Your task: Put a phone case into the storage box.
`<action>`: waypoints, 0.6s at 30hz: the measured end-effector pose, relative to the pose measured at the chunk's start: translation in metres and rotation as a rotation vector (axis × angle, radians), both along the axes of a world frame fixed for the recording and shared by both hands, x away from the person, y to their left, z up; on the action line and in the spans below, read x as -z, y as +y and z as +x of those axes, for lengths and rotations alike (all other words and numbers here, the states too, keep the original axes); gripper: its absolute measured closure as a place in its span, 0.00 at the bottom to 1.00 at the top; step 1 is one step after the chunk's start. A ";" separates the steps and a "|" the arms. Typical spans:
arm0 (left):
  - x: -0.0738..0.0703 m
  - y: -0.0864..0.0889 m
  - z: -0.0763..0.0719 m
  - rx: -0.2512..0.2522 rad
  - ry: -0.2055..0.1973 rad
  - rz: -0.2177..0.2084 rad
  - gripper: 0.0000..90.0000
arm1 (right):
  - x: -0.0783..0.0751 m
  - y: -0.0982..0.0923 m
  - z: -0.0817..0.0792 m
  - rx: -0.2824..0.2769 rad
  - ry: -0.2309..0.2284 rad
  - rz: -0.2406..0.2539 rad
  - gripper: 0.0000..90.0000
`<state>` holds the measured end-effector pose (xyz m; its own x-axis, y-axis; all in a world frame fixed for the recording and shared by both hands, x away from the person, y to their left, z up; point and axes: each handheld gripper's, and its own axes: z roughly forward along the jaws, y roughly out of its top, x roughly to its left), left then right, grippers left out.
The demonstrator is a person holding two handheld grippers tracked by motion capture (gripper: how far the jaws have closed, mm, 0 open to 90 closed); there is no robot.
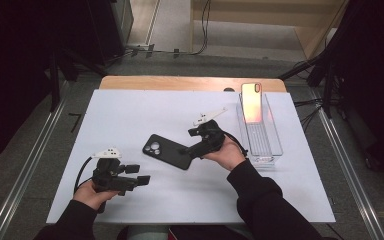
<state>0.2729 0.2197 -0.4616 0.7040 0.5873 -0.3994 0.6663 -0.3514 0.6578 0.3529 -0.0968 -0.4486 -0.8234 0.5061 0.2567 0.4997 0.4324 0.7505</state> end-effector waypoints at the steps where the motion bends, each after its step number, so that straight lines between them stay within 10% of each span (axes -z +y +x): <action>1: 0.000 0.000 0.000 0.000 0.000 0.000 0.32 | 0.001 0.003 0.002 -0.007 0.004 0.003 0.09; 18: 0.000 0.002 0.000 -0.004 0.000 -0.006 0.32 | 0.011 0.031 0.022 -0.044 0.006 -0.023 0.09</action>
<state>0.2725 0.2215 -0.4616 0.7014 0.5881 -0.4028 0.6678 -0.3446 0.6597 0.3748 -0.0654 -0.4595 -0.8435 0.4753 0.2502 0.4843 0.4714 0.7371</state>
